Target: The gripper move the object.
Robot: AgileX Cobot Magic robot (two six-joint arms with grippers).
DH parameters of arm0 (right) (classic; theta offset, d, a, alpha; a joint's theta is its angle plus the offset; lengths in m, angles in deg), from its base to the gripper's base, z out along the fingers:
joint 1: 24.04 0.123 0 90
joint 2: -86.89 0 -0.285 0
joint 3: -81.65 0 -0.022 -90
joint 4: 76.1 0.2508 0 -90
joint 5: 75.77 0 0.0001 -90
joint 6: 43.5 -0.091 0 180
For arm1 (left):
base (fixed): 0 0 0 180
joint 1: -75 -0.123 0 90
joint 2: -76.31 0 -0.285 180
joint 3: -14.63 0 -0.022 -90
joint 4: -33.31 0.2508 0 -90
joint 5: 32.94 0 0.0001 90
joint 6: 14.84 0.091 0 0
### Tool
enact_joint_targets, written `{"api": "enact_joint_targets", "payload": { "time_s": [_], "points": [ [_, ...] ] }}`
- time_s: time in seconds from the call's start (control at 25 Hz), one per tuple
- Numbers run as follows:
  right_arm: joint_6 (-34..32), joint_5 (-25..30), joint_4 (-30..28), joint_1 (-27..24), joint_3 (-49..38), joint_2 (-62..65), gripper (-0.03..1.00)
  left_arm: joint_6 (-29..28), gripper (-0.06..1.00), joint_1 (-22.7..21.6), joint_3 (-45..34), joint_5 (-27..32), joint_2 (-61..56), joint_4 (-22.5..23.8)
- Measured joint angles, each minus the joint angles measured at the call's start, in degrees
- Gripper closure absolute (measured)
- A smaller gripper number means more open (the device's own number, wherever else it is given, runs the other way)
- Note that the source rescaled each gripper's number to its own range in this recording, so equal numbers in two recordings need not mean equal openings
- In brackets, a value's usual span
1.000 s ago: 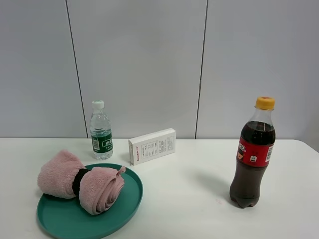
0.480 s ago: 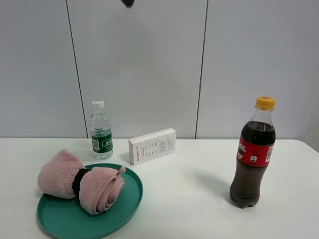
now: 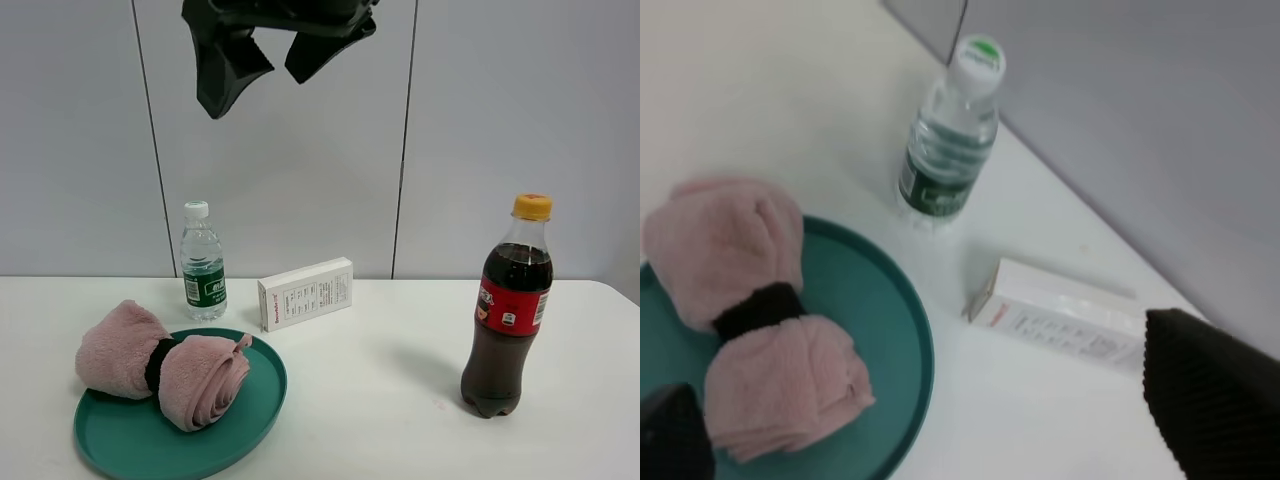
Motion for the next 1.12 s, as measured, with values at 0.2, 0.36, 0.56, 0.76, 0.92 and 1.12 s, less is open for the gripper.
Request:
{"api": "enact_joint_targets", "payload": {
  "time_s": [0.2, 0.36, 0.56, 0.76, 0.92, 1.12],
  "points": [
    [0.0, -3.9, 0.1, -4.2, -9.7, 9.6, 0.14, 0.0, -0.06, 0.0, 0.0, 0.0, 0.0, 0.0],
    [-0.1, -2.6, 0.6, -10.2, -16.3, 15.9, 0.13, 0.0, -0.06, 0.0, 0.0, 0.0, 0.0, 0.0],
    [-0.3, -1.9, 2.3, -21.6, -25.1, 24.8, 0.12, 0.0, -0.06, 0.0, 0.0, 0.0, 0.0, 0.0],
    [-0.5, -1.8, 4.5, -32.4, -34.8, 37.1, 0.12, 0.0, -0.06, 0.0, 0.0, 0.0, 0.0, 0.0],
    [-0.5, 0.0, 5.6, -40.0, -40.6, 48.9, 0.12, 0.0, -0.06, 0.0, 0.0, 0.0, 0.0, 0.0],
    [-0.5, 6.3, 6.4, -47.7, -44.9, 62.6, 0.12, 0.0, -0.06, 0.0, 0.0, 0.0, 0.0, 0.0]
  ]
}}
